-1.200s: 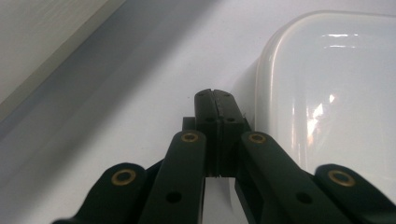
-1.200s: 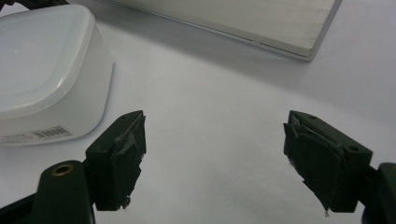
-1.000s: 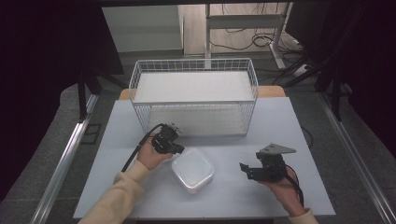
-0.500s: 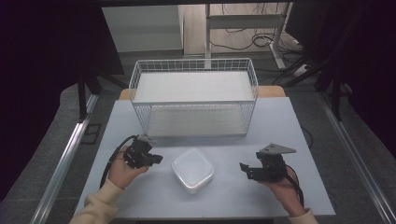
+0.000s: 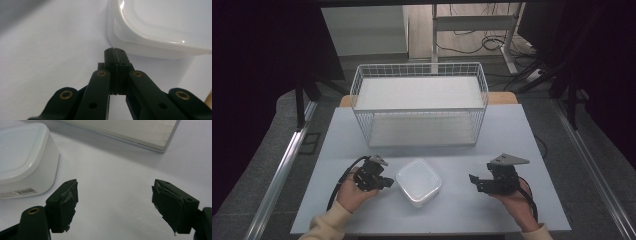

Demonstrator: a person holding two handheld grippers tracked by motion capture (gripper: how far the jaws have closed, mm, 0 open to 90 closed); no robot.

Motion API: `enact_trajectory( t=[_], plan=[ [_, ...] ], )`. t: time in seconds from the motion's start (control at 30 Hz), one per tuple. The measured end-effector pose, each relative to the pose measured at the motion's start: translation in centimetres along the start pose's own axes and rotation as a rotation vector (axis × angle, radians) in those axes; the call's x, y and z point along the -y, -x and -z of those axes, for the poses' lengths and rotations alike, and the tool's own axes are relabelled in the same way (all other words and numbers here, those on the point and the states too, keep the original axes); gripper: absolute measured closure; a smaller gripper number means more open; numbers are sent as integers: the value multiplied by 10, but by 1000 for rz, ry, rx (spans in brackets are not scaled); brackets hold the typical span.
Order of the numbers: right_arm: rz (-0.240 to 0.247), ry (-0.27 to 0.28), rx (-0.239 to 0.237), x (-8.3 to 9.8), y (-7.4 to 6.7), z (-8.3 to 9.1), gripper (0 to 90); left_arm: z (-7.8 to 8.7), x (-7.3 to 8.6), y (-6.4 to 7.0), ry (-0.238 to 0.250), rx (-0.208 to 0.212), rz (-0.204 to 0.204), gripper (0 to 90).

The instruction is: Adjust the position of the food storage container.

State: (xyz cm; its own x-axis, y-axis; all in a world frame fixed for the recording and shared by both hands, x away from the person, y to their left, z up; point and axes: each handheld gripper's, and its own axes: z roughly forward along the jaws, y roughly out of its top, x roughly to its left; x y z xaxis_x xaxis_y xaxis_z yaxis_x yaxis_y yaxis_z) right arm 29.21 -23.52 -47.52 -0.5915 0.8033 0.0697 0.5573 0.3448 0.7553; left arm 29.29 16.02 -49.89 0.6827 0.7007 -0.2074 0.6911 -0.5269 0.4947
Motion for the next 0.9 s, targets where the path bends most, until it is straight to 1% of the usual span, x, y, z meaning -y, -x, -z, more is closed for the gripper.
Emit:
enact_trajectory(
  t=[0.07, 0.13, 0.37, 0.43, 0.47, 0.6, 0.67, 0.8, 0.87, 0.9],
  plan=[
    [0, 2, 0, 0, 0, 0, 208, -3, -3, 0, -2, 1, 1, 896],
    [2, 3, 0, 0, 0, 1, 208, -5, -6, 0, -6, -11, 1, 897],
    [-1, -1, 0, 0, 0, 0, 208, -11, -16, -1, -1, -2, 20, 897],
    [-2, -2, -1, 0, 0, -1, 208, -13, -19, -3, -5, 4, 10, 897],
    [-1, -3, 1, 0, 0, -1, 208, -15, -21, -2, 1, 5, 20, 897],
    [1, 0, -2, 0, -1, -1, 208, -19, -28, -1, 3, 11, 29, 897],
    [-2, -2, -2, 0, 0, -1, 208, -21, -32, 0, 2, 16, 20, 897],
    [-1, -3, -3, 1, 1, -1, 208, -27, -41, 3, 12, 28, 29, 897],
    [-3, -2, -4, 1, 0, -1, 208, -30, -46, 4, 7, 30, 12, 897],
    [-2, 1, -4, 0, 1, 0, 208, -31, -48, 5, 6, 31, 10, 897]
  ],
)
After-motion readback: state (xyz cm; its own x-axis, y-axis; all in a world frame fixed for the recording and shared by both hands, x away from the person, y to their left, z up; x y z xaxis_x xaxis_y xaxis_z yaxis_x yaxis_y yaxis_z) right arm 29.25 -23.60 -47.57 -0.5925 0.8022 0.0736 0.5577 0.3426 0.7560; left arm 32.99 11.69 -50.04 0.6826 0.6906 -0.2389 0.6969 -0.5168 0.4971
